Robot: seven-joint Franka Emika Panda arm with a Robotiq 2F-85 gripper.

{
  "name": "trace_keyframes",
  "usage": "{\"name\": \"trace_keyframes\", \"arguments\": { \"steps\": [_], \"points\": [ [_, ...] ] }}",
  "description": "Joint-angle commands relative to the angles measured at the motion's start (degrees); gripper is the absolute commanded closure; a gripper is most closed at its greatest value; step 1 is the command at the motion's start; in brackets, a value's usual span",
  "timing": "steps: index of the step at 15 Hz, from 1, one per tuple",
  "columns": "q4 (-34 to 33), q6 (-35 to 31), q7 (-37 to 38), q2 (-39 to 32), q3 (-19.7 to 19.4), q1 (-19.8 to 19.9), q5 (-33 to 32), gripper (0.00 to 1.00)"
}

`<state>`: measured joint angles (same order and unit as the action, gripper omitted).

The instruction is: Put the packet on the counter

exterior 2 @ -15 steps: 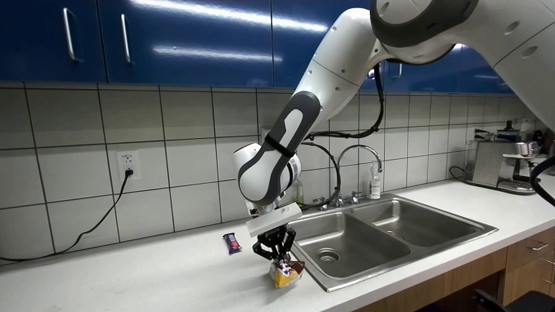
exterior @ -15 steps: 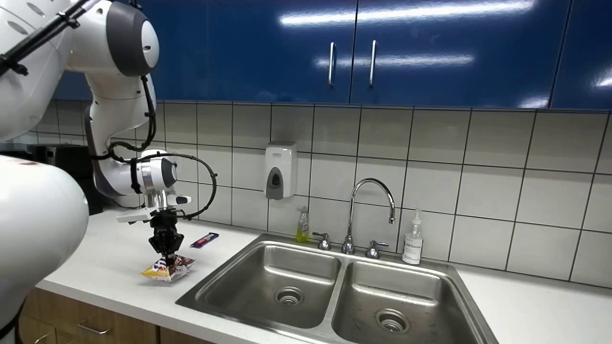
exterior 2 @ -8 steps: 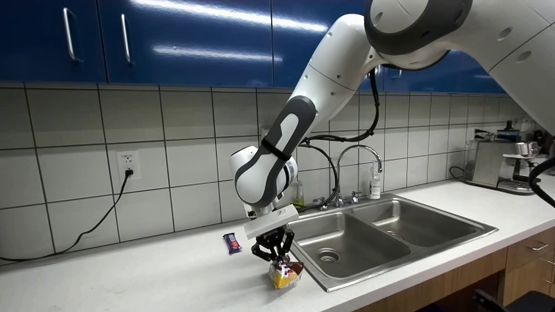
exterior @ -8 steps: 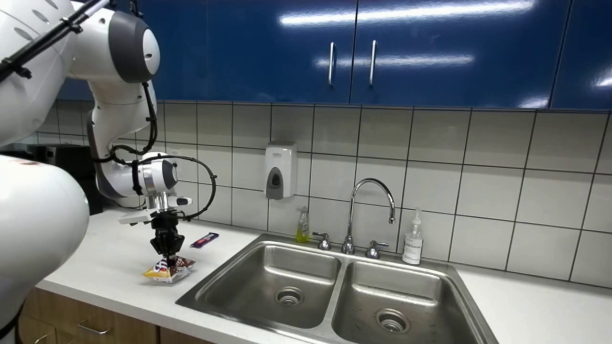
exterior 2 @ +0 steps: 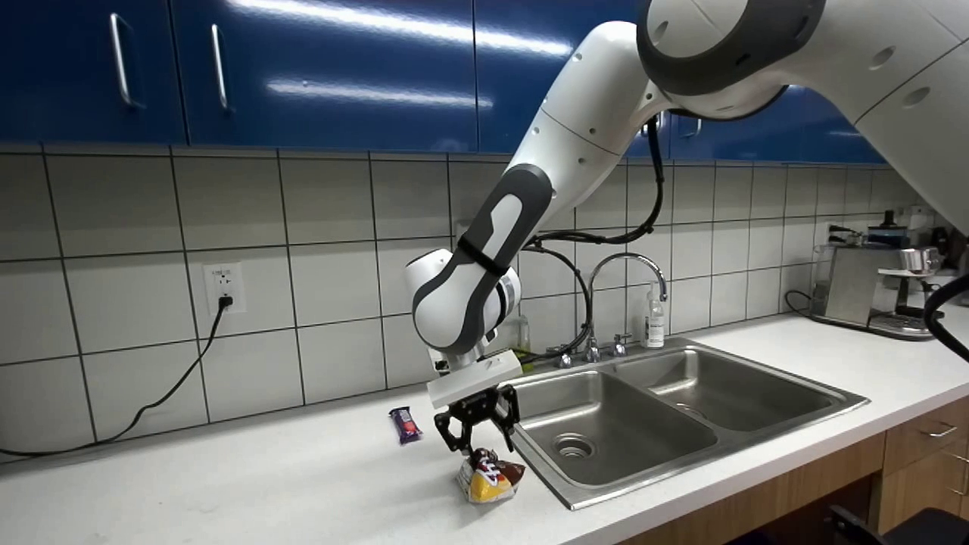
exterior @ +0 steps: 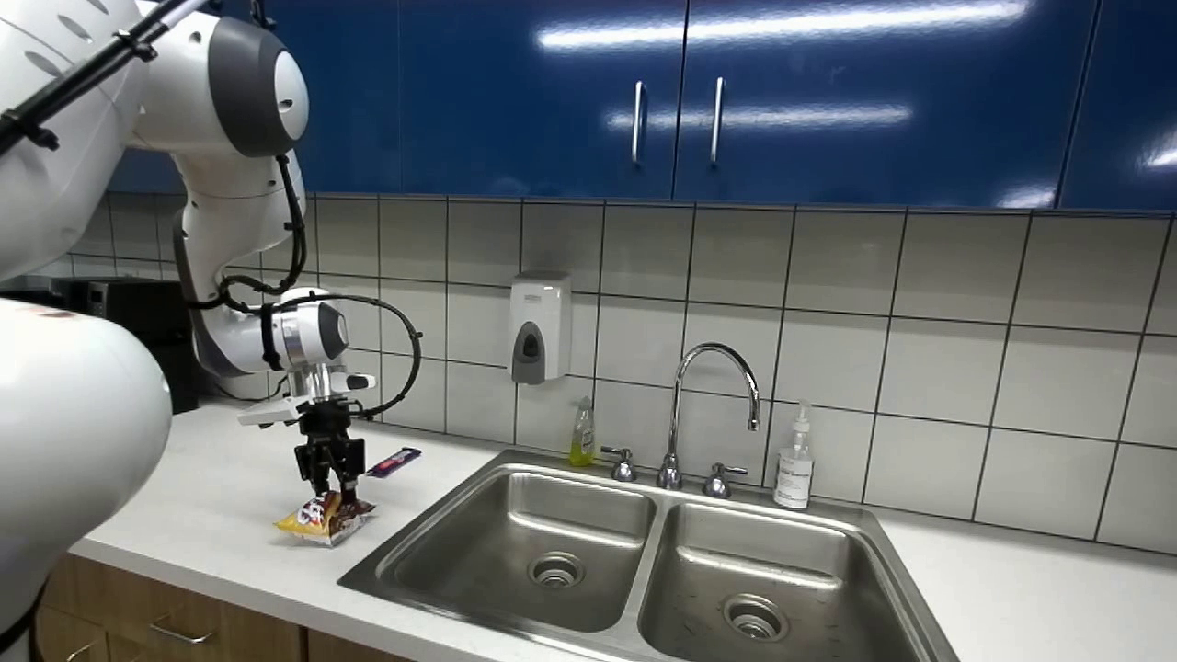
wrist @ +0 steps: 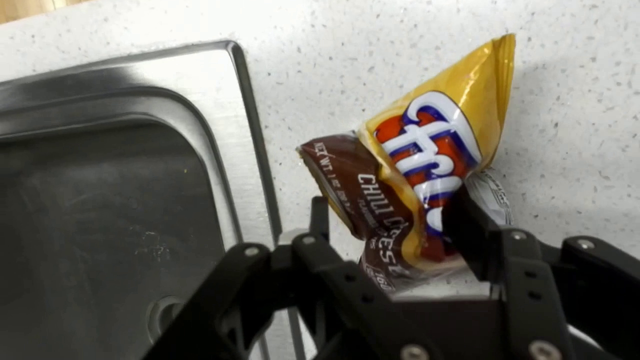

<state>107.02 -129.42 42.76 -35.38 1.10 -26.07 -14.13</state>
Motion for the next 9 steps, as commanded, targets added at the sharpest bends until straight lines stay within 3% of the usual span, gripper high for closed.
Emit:
{"name": "trace_keyframes", "arguments": {
  "steps": [1, 3, 9],
  "points": [
    [2.04, 2.02, 0.08, 4.73, 0.29, 1.10, 0.72, 0.04],
    [2.86, 2.12, -0.22, 6.47, 0.49, 1.68, 0.87, 0.00],
    [6.41, 2.75, -2.08, 11.18, 1.43, 3.45, 1.28, 0.00]
  ]
}}
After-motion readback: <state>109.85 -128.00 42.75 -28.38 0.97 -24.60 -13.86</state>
